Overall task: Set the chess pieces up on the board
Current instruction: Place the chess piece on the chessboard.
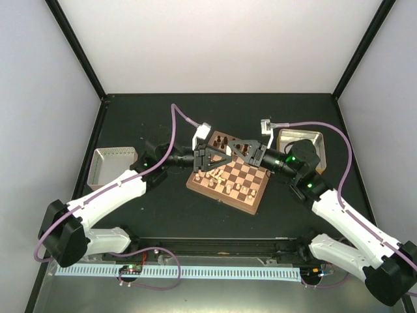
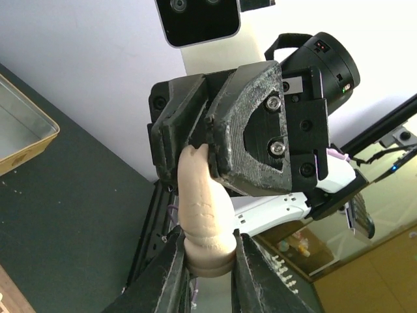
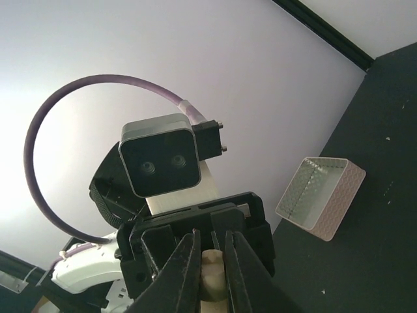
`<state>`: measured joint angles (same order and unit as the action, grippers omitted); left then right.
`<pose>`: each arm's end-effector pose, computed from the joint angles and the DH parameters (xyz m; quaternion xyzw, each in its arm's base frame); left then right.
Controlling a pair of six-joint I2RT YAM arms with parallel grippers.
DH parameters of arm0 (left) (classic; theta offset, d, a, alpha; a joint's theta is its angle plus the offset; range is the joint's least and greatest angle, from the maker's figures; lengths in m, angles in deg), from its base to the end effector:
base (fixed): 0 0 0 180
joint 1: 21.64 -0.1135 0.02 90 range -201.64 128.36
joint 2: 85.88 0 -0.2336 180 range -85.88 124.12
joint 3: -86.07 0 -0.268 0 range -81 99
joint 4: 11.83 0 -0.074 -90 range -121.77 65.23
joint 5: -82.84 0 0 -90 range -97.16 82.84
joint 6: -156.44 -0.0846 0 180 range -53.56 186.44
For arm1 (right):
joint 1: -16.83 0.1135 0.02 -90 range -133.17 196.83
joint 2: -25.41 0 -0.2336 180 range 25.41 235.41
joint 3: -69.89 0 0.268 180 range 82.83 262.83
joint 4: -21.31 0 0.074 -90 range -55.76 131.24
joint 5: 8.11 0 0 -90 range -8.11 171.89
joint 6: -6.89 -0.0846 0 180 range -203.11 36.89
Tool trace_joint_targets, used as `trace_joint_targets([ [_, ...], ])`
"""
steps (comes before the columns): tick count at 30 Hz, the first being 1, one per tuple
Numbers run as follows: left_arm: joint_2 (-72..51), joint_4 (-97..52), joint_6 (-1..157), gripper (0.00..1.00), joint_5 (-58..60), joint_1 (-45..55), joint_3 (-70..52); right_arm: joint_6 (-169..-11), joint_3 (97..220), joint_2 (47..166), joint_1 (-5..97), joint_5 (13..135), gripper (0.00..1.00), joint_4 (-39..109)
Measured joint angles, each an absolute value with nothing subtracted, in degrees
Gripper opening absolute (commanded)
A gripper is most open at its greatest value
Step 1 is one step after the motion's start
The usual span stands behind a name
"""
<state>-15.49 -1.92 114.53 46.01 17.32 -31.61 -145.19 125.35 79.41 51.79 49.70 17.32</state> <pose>0.2153 -0.2612 0.2999 0.2710 0.6457 -0.6681 0.2514 0.2164 0.2063 0.3231 -0.0479 0.6764 0.6561 0.3312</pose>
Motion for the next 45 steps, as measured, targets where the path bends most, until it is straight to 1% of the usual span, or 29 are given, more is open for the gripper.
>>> trace_joint_targets([
  [2, -15.5, -3.2, 112.4, 0.02, 46.0, 17.3, -31.1, -143.9, 125.6, 79.1, 51.8, 49.7, 0.26, 18.2],
  [5, -15.5, -5.7, 108.0, 0.02, 46.1, 17.3, -29.9, -141.1, 126.4, 78.2, 51.8, 49.7, 0.42, 21.9],
  [7, -15.6, -7.6, 103.3, 0.02, 46.5, 17.3, -29.0, -138.4, 127.6, 77.5, 51.8, 49.8, 0.48, 26.1],
  [9, -16.0, -9.5, 98.5, 0.02, 46.8, 17.3, -28.5, -135.0, 130.0, 76.8, 51.8, 50.1, 0.53, 31.4],
  [14, -17.4, -14.2, 85.2, 0.01, 47.6, 17.3, -28.1, -124.9, 138.6, 75.7, 51.8, 49.3, 0.56, 44.1],
  [18, -16.7, -21.8, 72.4, 0.02, 48.3, 17.3, -22.7, -116.8, 145.0, 76.5, 51.8, 48.0, 0.55, 54.3],
  [22, -15.2, -29.6, 60.3, 0.01, 49.6, 17.3, -14.1, -109.9, 149.8, 78.6, 51.8, 47.3, 0.48, 62.1],
  [25, -14.0, -35.5, 53.4, 0.02, 50.7, 17.3, -10.9, -105.5, 152.7, 80.0, 51.8, 47.0, 0.45, 66.5],
  [28, -11.9, -40.2, 48.4, 0.02, 51.5, 17.3, -9.0, -100.9, 155.2, 81.7, 51.8, 46.6, 0.44, 71.3],
  [34, -10.4, -46.9, 43.6, 0.02, 51.6, 17.3, -8.8, -93.2, 158.1, 83.9, 51.8, 44.1, 0.43, 76.6],
  [35, -10.4, -47.6, 43.1, 0.01, 51.6, 17.3, -8.8, -92.2, 158.6, 84.1, 51.8, 44.0, 0.41, 77.1],
  [39, -10.4, -49.3, 41.9, 0.02, 51.6, 17.3, -8.8, -89.7, 159.3, 84.1, 51.8, 43.6, 0.29, 77.6],
  [45, -10.4, -50.5, 41.0, 0.02, 51.6, 17.3, -8.7, -87.9, 160.0, 85.9, 51.9, 42.5, 0.27, 78.5],
])
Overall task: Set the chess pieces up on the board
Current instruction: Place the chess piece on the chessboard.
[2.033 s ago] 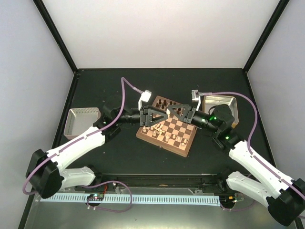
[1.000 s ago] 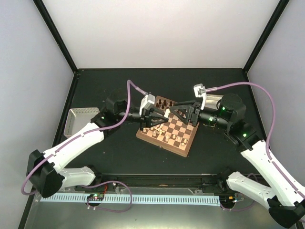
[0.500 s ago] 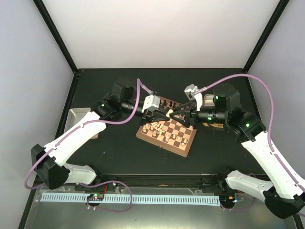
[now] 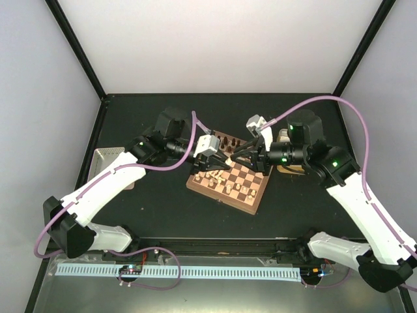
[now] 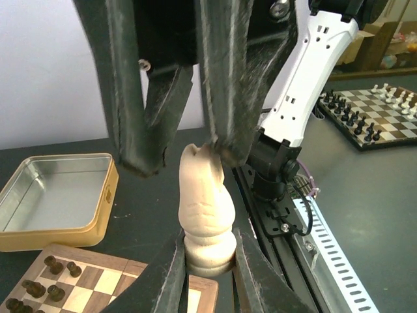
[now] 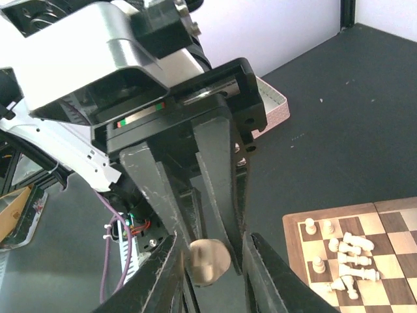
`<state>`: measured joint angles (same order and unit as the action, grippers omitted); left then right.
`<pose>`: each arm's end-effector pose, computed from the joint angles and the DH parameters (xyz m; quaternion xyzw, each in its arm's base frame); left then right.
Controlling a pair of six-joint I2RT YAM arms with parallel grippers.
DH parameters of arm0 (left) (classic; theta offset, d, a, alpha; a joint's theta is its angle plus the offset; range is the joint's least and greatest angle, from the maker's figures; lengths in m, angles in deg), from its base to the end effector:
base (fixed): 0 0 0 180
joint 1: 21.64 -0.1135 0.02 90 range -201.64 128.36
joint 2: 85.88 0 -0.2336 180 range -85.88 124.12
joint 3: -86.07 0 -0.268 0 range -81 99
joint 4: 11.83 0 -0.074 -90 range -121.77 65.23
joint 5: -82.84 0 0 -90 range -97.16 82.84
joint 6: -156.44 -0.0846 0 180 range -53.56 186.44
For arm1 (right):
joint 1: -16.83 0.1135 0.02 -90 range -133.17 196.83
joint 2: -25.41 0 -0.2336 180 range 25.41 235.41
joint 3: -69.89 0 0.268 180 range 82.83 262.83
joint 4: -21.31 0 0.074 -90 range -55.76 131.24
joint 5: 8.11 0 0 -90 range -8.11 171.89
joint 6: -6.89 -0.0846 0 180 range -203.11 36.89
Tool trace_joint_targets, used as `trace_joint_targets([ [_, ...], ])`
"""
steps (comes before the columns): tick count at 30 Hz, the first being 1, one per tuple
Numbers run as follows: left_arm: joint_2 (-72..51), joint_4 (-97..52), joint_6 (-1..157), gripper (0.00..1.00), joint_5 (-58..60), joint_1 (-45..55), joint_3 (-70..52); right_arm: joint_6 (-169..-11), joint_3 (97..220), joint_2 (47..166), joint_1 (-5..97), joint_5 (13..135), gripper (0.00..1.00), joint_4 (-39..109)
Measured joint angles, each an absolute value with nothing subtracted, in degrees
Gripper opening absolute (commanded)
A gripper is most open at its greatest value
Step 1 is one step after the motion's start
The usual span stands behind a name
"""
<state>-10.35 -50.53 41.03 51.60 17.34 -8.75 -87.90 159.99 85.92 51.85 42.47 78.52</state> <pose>0.2102 -0.2631 0.3274 0.6107 0.5030 -0.4721 0.3889 0.1833 0.1941 0.3846 -0.3786 0.7319 0.4373 0.3602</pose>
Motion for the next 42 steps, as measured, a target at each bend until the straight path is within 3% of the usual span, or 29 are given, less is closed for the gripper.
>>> trace_joint_targets([
  [7, -9.9, -51.8, 40.5, 0.02, 51.0, 17.3, -8.7, -87.2, 160.3, 88.4, 51.9, 41.2, 0.09, 79.3],
  [11, -9.7, -52.4, 40.5, 0.02, 51.0, 17.3, -8.7, -86.7, 160.3, 88.6, 51.9, 41.1, 0.05, 79.8],
  [16, -9.7, -52.5, 40.6, 0.02, 51.0, 17.3, -8.7, -86.6, 160.3, 88.6, 51.9, 41.1, 0.12, 79.7],
  [24, -9.7, -52.9, 40.8, 0.03, 50.9, 17.3, -8.7, -87.1, 159.9, 88.6, 51.9, 40.6, 0.09, 79.5],
  [29, -9.7, -53.0, 41.4, 0.04, 50.8, 17.3, -8.7, -87.4, 159.9, 88.9, 52.0, 40.5, 0.25, 79.7],
  [35, -9.7, -53.0, 41.7, 0.04, 50.6, 17.3, -8.2, -88.3, 159.0, 89.3, 52.5, 40.5, 0.03, 79.5],
  [38, -9.7, -53.0, 41.9, 0.04, 50.5, 17.3, -8.2, -88.3, 159.0, 89.2, 52.6, 40.9, 0.01, 79.4],
  [40, -9.7, -53.0, 41.9, 0.15, 50.5, 17.3, -8.2, -88.5, 158.9, 89.0, 52.7, 41.2, 0.01, 79.3],
  [42, -9.7, -52.9, 42.1, 0.44, 50.3, 17.3, -8.2, -89.0, 158.8, 88.8, 52.8, 41.8, 0.01, 79.0],
])
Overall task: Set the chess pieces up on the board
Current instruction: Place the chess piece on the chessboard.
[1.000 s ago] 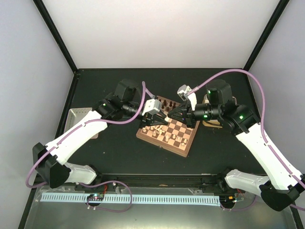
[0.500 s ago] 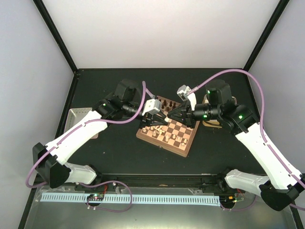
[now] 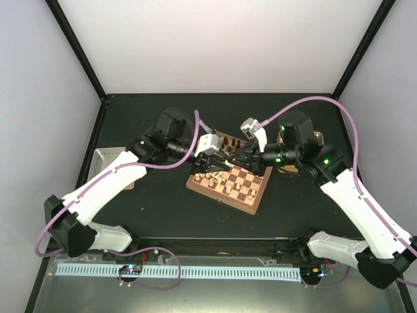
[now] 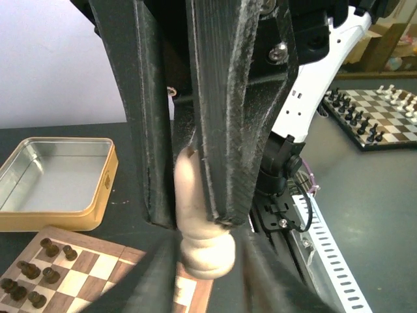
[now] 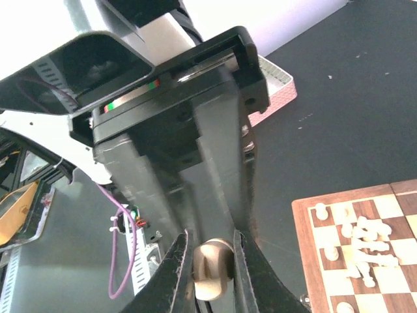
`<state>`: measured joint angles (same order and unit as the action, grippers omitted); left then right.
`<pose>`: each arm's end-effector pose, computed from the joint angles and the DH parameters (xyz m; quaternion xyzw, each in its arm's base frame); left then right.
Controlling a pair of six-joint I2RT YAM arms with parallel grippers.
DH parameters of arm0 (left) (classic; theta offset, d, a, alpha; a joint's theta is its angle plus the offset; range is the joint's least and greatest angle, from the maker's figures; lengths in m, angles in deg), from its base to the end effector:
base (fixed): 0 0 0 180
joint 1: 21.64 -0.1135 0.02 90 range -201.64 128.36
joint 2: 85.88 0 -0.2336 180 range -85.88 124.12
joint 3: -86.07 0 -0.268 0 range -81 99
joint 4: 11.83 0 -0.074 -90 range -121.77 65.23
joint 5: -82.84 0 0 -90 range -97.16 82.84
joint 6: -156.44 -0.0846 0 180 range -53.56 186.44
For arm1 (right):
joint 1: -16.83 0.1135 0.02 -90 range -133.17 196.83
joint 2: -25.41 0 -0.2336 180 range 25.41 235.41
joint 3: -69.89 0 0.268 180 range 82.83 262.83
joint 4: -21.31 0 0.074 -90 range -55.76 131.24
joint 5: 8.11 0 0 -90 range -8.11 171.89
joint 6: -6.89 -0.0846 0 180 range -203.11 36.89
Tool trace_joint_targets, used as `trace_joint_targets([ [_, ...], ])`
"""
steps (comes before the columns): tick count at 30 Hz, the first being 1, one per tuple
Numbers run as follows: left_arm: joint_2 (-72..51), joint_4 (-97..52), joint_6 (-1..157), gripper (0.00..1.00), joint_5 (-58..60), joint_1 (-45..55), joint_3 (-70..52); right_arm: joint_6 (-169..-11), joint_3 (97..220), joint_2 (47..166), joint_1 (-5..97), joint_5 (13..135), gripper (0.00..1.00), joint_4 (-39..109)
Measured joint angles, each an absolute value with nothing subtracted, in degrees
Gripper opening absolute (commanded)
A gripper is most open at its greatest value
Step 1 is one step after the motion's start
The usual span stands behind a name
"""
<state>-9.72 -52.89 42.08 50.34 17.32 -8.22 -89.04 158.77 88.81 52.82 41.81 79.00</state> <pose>0.2119 -0.2631 0.3223 0.6015 0.5278 -0.4707 0.3715 0.1903 0.2055 0.3637 -0.3732 0.7514 0.4425 0.3166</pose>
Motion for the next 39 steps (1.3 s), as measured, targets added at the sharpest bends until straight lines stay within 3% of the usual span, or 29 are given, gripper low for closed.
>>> trace_joint_targets([
  [1, -9.7, -52.7, 42.2, 0.57, 50.1, 17.3, -8.2, -89.5, 158.4, 88.6, 52.8, 42.2, 0.01, 78.4],
  [2, -9.7, -52.4, 42.6, 0.64, 49.6, 17.3, -8.2, -90.3, 157.8, 88.2, 52.9, 43.2, 0.01, 77.6],
  [7, -10.7, -48.6, 49.7, 0.78, 42.5, 17.1, -9.3, -94.7, 152.9, 85.7, 52.9, 52.3, 0.01, 72.7],
  [13, -16.6, -45.7, 62.6, 0.81, 24.4, 16.6, -12.5, -100.1, 146.1, 85.2, 55.6, 70.5, 0.01, 69.1],
  [21, -29.0, -44.0, 79.7, 0.83, 3.7, 16.3, -20.5, -106.1, 139.4, 89.7, 67.9, 89.4, 0.01, 66.5],
  [27, -36.7, -43.1, 84.9, 0.84, -1.2, 16.2, -29.2, -111.7, 131.9, 93.4, 73.2, 94.7, 0.01, 64.8],
  [39, -36.9, -43.1, 87.1, 0.84, -3.5, 16.2, -31.7, -120.2, 124.7, 100.8, 74.4, 97.7, 0.04, 61.6],
])
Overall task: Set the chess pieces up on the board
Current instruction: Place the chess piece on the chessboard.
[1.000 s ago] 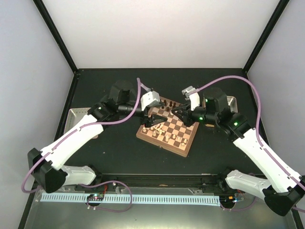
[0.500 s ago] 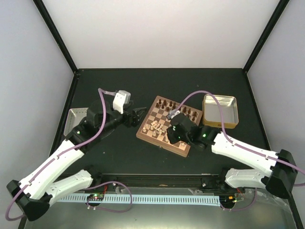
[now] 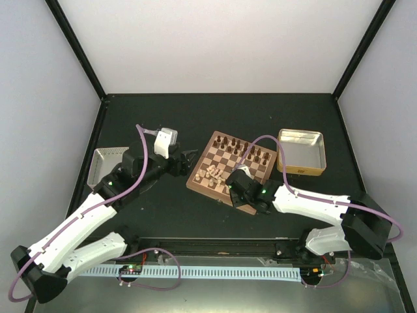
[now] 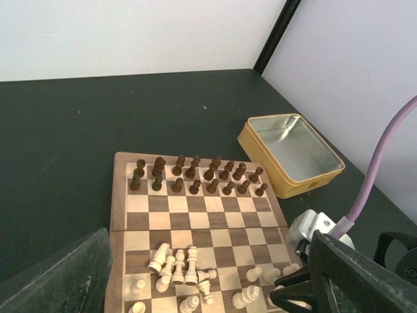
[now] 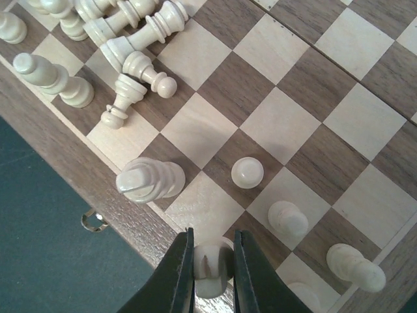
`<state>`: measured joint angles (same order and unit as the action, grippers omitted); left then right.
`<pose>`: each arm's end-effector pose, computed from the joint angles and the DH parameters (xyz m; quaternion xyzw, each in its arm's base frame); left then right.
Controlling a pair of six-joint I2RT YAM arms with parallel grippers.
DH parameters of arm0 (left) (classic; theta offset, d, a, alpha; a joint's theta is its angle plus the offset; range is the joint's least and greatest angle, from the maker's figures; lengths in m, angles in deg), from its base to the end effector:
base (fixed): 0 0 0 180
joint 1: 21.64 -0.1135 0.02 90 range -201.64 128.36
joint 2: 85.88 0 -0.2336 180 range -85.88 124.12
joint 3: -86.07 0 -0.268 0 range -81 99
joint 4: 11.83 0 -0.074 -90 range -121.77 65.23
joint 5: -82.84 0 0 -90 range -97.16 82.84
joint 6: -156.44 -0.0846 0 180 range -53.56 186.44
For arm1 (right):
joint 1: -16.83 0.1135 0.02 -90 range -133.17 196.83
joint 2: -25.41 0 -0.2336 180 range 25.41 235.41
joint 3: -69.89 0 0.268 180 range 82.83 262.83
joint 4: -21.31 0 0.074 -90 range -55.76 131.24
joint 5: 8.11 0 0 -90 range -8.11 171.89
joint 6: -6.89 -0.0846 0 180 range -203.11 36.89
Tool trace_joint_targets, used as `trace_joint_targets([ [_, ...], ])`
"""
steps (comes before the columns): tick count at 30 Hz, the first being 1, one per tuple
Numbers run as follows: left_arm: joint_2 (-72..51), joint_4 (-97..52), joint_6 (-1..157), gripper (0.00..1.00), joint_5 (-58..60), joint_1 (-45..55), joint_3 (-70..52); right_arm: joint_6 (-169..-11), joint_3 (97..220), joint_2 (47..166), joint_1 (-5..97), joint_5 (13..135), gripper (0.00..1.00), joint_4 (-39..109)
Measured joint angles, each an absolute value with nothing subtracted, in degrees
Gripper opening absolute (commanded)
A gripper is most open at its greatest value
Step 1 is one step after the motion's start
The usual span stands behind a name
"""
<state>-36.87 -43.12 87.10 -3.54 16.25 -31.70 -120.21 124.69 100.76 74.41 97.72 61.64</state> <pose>0.2163 -0.1751 0.3020 0.1395 0.7971 -0.3093 0.4995 0.1736 0.2303 0.1097 -0.1364 0.9495 0.0928 0.2667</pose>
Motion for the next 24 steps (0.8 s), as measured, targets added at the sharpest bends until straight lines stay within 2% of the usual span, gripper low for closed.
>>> trace_joint_targets([
  [24, -35.0, -43.2, 87.1, 0.85, -4.7, 16.2, -32.5, -122.3, 124.3, 104.2, 74.4, 99.8, 0.17, 62.8],
])
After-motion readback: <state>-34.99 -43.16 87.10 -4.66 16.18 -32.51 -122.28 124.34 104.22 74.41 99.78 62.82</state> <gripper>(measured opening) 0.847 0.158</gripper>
